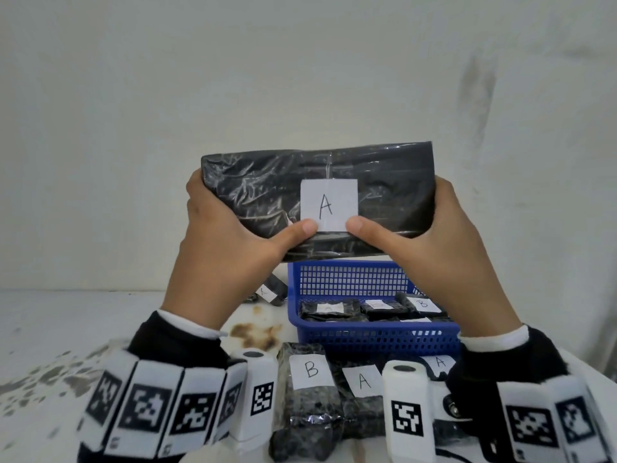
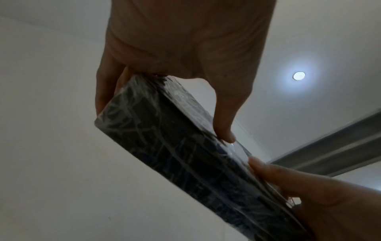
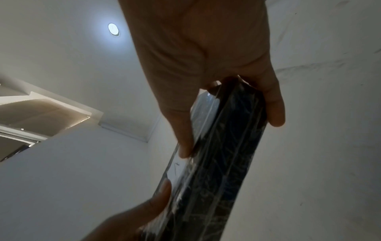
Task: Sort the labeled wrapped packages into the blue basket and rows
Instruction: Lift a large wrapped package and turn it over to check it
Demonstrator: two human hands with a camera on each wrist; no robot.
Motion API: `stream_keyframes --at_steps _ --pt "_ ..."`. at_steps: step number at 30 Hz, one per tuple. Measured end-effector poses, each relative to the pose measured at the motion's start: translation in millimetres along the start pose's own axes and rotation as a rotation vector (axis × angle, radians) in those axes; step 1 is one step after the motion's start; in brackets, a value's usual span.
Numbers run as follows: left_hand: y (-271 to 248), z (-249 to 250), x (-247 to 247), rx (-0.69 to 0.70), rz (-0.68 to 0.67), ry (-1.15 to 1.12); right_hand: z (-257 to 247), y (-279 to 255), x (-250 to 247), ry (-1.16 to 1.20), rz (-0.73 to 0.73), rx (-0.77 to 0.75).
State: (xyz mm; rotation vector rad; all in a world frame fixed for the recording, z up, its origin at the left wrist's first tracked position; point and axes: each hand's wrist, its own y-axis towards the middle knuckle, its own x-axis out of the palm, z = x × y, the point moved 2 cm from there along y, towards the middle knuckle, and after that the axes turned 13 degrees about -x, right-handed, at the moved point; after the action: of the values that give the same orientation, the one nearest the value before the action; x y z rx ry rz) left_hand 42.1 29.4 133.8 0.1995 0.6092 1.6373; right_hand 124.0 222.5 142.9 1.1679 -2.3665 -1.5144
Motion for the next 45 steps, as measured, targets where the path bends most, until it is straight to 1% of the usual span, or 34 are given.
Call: stream_keyframes --at_steps 5,14,20,23,27,30,35,40,45 --pt "-3.9 3.2 5.1 0.003 0.044 -0.01 -0.9 -1.3 4.7 -0.036 0.034 0.01" --pt "-11.6 6.3 11.5 -0.038 0.145 -0.032 -5.5 -5.6 13.8 -0.04 0.087 0.037" --pt "-15.2 7.5 15.9 -0.044 0.178 0.0 -4.7 -8.2 14.0 -0.116 0.153 0.005" --pt "-13.0 7.3 13.6 -0.027 0.166 -0.003 -3.7 -6.6 12.3 -0.142 0.154 0.003" --pt "-9.5 9.1 4.7 0.048 0.152 -0.059 -2.6 -3.7 3.5 -0.063 0.172 0.016" --pt "-9.4 9.5 4.1 0.064 0.132 -0.102 -1.2 -2.7 -1.0 -0.043 0.183 0.01" --pt "-5.9 3.9 5.2 0.018 0.093 -0.156 2.4 -1.3 -6.5 -0.012 0.198 0.001" --pt "-2.1 1.1 4.5 -0.05 0.043 -0.167 7.2 1.2 -7.5 -0.01 0.152 0.024" --pt "0.7 0.4 2.1 -0.098 0.031 -0.202 11.6 4.6 -8.7 0.037 0.13 0.056"
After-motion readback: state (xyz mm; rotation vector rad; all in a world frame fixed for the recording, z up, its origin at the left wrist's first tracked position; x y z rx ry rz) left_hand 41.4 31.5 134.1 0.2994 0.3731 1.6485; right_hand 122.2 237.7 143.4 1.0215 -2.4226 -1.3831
